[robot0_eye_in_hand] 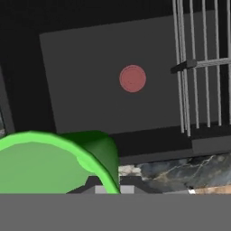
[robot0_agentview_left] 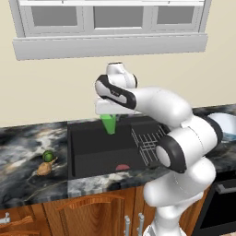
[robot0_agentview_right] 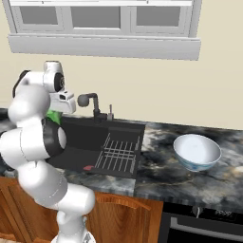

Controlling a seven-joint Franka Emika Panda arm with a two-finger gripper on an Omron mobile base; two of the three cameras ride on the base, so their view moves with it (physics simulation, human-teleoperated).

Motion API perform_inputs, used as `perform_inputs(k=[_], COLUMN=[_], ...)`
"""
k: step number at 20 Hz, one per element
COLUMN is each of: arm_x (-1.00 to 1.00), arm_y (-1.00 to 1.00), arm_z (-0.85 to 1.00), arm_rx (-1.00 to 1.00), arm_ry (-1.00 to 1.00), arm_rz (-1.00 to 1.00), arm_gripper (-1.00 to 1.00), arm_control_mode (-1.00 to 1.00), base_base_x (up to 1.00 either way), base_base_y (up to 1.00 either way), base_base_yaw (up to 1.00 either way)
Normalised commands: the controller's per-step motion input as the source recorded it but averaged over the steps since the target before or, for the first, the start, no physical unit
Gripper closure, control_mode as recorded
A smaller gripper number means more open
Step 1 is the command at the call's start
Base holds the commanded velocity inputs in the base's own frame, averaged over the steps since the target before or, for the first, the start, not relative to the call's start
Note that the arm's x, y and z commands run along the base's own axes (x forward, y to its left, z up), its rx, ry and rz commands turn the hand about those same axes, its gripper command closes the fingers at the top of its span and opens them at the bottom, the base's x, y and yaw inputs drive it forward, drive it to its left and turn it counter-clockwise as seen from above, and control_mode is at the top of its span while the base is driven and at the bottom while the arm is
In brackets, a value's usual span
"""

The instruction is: Remove the onion and avocado from the sink. Then move the bowl and cup from the counter to the sink for washing.

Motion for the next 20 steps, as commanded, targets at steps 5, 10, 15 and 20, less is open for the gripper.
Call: perform_inputs(k=[5, 10, 15, 20], arm_x=[0.32, 0.31, 0.28, 0.19], arm_y=[0.17, 0.18, 0.16, 0.13], arm_z=[-0.22, -0.21, -0.23, -0.22], arm_rx=[0.01, 0.02, 0.0, 0.0], arm_ry=[0.0, 0.0, 0.0, 0.0], arm_rz=[0.03, 0.0, 0.0, 0.0], arm_gripper=[1.0, 1.0, 1.0, 1.0], arm_control_mode=[-1.0, -1.0, -1.0, -1.0], base_base_x=[0.0, 0.0, 0.0, 0.0], base_base_y=[0.0, 0.0, 0.0, 0.0], base_base_yaw=[0.0, 0.0, 0.0, 0.0])
